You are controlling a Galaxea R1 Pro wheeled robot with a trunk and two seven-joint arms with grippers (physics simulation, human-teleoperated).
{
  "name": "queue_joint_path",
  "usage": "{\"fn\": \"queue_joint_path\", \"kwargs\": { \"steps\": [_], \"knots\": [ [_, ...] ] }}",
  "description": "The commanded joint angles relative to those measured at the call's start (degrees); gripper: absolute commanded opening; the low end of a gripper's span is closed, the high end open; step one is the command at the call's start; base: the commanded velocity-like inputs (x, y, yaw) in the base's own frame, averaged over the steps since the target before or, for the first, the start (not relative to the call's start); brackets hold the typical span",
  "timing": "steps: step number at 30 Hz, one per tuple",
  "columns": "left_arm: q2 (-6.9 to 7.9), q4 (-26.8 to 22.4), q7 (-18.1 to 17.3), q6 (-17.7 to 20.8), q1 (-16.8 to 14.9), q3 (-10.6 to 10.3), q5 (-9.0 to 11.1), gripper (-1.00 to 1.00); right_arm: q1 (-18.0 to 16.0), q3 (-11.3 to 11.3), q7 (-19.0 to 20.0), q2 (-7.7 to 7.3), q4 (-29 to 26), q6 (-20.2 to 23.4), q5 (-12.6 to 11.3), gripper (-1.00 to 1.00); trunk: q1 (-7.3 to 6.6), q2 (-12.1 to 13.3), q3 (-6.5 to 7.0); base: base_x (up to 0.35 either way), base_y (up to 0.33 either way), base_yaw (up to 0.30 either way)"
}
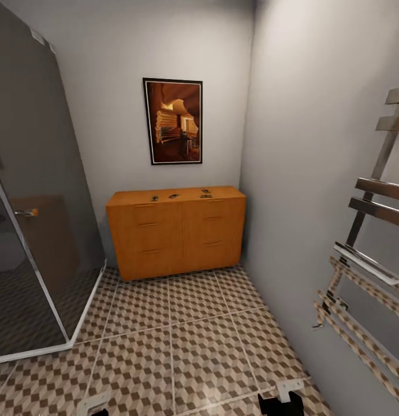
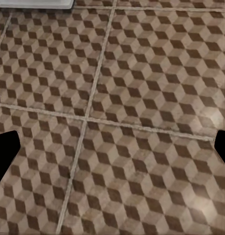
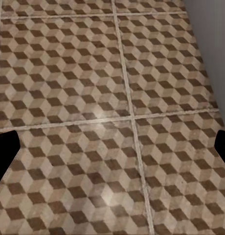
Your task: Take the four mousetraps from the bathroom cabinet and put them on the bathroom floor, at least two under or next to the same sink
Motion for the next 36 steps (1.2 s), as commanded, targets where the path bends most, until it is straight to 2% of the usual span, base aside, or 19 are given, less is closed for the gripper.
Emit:
{"fn": "queue_joint_path", "kwargs": {
  "steps": [1, 14, 28, 36],
  "knots": [
    [-0.04, 0.0, 0.0, -0.2, -0.1, 0.2, 0.0, 1.00, 0.0, 0.0, 0.0, -0.03, 0.0, -0.1, 0.6, 1.00, 0.00, 0.0, -0.06, 0.038, 0.000, 0.270],
    [-0.09, -0.1, 0.4, -0.5, -0.1, 0.3, 0.2, 1.00, 0.0, 0.0, 0.0, -0.03, 0.0, -0.1, 0.5, 1.00, 0.00, 0.0, -0.06, 0.008, 0.000, 0.250],
    [-0.20, -0.6, 0.3, -0.6, -0.1, 0.3, 0.2, 1.00, 0.0, 0.0, 0.0, -0.03, 0.0, -0.1, 0.6, 1.00, 0.00, 0.0, -0.06, 0.007, 0.000, 0.024],
    [-0.07, -0.6, 0.3, -0.3, -0.1, 0.2, 0.0, 1.00, 0.0, 0.0, 0.0, -0.03, 0.0, -0.1, 0.7, 1.00, 0.00, 0.0, -0.06, 0.228, 0.000, 0.001]
  ]
}}
